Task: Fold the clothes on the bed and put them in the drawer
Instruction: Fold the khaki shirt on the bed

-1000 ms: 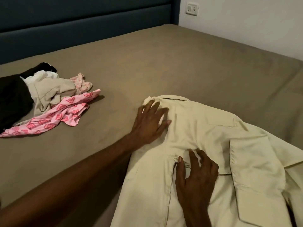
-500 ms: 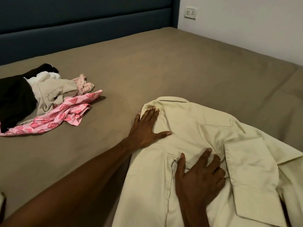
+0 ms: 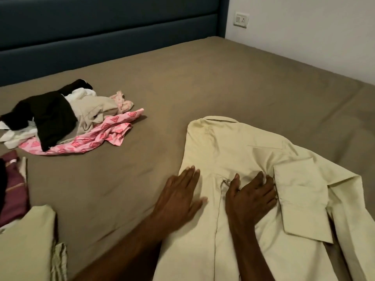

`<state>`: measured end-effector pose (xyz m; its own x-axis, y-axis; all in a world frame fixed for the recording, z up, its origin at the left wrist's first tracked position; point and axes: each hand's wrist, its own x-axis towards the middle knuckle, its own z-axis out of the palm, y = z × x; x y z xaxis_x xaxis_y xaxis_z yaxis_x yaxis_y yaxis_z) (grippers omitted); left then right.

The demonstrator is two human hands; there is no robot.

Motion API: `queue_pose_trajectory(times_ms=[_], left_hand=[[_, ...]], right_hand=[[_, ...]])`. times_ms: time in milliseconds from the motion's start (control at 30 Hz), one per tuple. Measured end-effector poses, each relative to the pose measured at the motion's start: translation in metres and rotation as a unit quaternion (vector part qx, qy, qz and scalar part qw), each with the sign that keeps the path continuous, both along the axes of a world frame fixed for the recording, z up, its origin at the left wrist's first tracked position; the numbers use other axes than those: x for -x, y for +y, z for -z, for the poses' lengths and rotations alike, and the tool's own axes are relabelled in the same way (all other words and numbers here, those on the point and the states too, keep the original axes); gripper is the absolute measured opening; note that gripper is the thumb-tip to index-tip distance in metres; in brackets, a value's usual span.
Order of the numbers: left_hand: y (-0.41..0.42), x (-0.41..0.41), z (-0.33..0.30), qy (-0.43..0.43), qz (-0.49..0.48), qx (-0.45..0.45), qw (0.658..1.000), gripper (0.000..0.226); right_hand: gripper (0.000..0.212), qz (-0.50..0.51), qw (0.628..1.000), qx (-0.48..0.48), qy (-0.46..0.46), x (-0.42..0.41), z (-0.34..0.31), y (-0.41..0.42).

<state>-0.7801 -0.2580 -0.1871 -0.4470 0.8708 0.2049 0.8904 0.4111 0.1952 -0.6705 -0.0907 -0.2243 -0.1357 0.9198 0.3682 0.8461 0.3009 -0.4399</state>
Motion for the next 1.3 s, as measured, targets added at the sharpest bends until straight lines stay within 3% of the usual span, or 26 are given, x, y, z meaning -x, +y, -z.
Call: queue_pose_trajectory(times_ms=[133,267,400,467,533,633,700,767,833,933,1067,1133,1200,1233,1300], left_hand=[[-0.082,-0.065,0.006,-0.083,-0.011,0.052,0.995,0.092],[-0.132,-0.108,-0.004,-0.071,-0.024,0.066,0.995,0.1],[-0.173,-0.128,0.003,-0.046,-0.01,0.053,0.998,0.098],[-0.187,-0.131,0.011,-0.034,0.007,0.048,0.998,0.096],[-0.194,-0.132,0.01,-0.035,0.015,0.047,0.998,0.092],[-0.196,-0.135,0.007,-0.034,0.013,0.036,0.999,0.089],[-0.197,-0.135,0.009,-0.04,0.01,0.04,0.998,0.088],[-0.199,-0.137,0.01,-0.04,0.01,0.038,0.998,0.087],[-0.2,-0.136,0.01,-0.042,0.009,0.037,0.998,0.087],[-0.202,-0.137,0.01,-0.071,0.011,0.034,0.997,0.087],[-0.2,-0.134,0.01,-0.089,0.011,0.033,0.995,0.092],[-0.201,-0.131,0.007,-0.152,0.0,-0.013,0.988,0.096],[-0.203,-0.136,-0.004,-0.284,-0.042,-0.119,0.95,0.089],[-0.203,-0.142,-0.014,-0.372,-0.072,-0.187,0.906,0.078],[-0.197,-0.145,-0.032,-0.54,-0.136,-0.297,0.776,0.062]], right_hand=[[0.055,0.016,1.0,0.008,0.012,-0.002,-0.005,-0.004],[0.05,0.002,0.999,0.022,0.04,-0.005,-0.014,-0.008],[0.042,0.018,0.965,0.058,0.255,-0.018,-0.023,-0.003],[0.039,0.006,0.951,0.062,0.302,-0.028,-0.033,-0.004],[0.042,-0.004,0.971,0.007,0.238,-0.038,-0.043,-0.01],[0.056,0.034,0.997,-0.035,0.052,-0.064,-0.06,-0.018],[0.061,0.048,0.998,-0.008,-0.049,-0.086,-0.06,-0.01],[0.062,0.052,0.996,0.041,-0.065,-0.107,-0.06,-0.003],[0.05,0.033,0.991,0.123,-0.029,-0.117,-0.052,0.004],[0.023,0.02,0.997,0.079,-0.004,-0.128,-0.074,0.006],[0.034,0.032,0.984,0.084,0.152,-0.124,-0.128,-0.002],[0.043,-0.056,0.972,0.031,0.226,-0.112,-0.154,-0.031],[0.046,-0.208,0.949,0.0,0.239,-0.103,-0.167,-0.069],[0.044,-0.258,0.944,-0.004,0.207,-0.104,-0.168,-0.089],[0.036,-0.303,0.945,-0.066,0.104,-0.109,-0.166,-0.134]])
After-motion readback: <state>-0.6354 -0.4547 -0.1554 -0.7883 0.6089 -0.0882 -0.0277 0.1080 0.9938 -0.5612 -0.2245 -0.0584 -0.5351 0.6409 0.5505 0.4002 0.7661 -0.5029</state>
